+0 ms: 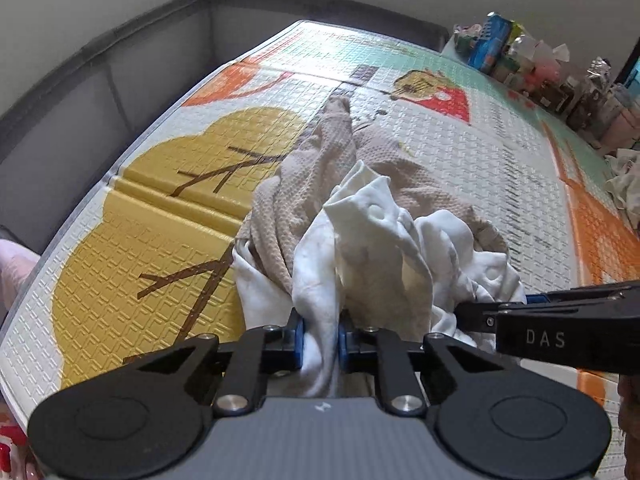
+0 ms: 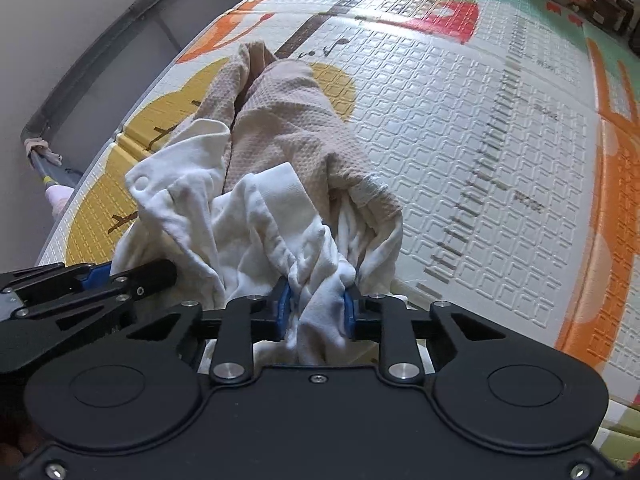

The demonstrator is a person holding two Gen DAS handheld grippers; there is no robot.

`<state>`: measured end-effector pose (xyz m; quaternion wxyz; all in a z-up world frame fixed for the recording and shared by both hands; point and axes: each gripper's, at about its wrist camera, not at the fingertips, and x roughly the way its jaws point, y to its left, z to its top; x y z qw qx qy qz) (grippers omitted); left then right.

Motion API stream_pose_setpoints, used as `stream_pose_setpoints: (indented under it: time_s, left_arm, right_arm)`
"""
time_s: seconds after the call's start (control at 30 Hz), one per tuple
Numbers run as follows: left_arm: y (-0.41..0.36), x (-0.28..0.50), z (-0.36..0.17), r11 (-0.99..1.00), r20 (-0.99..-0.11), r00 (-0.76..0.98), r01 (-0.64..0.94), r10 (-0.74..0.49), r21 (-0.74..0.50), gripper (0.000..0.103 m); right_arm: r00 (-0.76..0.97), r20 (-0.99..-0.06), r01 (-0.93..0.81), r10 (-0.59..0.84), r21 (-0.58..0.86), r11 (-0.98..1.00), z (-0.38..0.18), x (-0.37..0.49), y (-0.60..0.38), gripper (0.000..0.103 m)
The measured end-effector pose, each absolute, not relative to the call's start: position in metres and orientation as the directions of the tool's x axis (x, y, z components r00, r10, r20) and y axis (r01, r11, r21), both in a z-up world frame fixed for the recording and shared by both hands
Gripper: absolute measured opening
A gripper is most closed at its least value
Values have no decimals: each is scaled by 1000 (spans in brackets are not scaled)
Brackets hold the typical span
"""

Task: Fold clothes
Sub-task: 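Lower both grippers onto the white garment and close them on its fabric, then lift the white garment with both grippers, pulling it off the beige garment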

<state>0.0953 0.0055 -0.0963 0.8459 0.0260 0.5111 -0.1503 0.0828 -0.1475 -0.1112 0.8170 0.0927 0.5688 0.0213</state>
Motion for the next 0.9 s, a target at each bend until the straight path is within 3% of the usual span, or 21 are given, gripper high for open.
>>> stream_pose_setpoints:
  time_s: [0.27, 0.9]
  left_arm:
    - [-22, 80, -85, 929, -866, 415, 345, -280, -135, 17]
    - [-168, 15, -81, 755, -862, 303, 643, -405, -129, 17]
  right_arm:
    - [382, -919, 71, 93, 130, 989, -87, 60, -171, 22]
    - [382, -922, 333, -63, 74, 940, -66, -44, -312, 22]
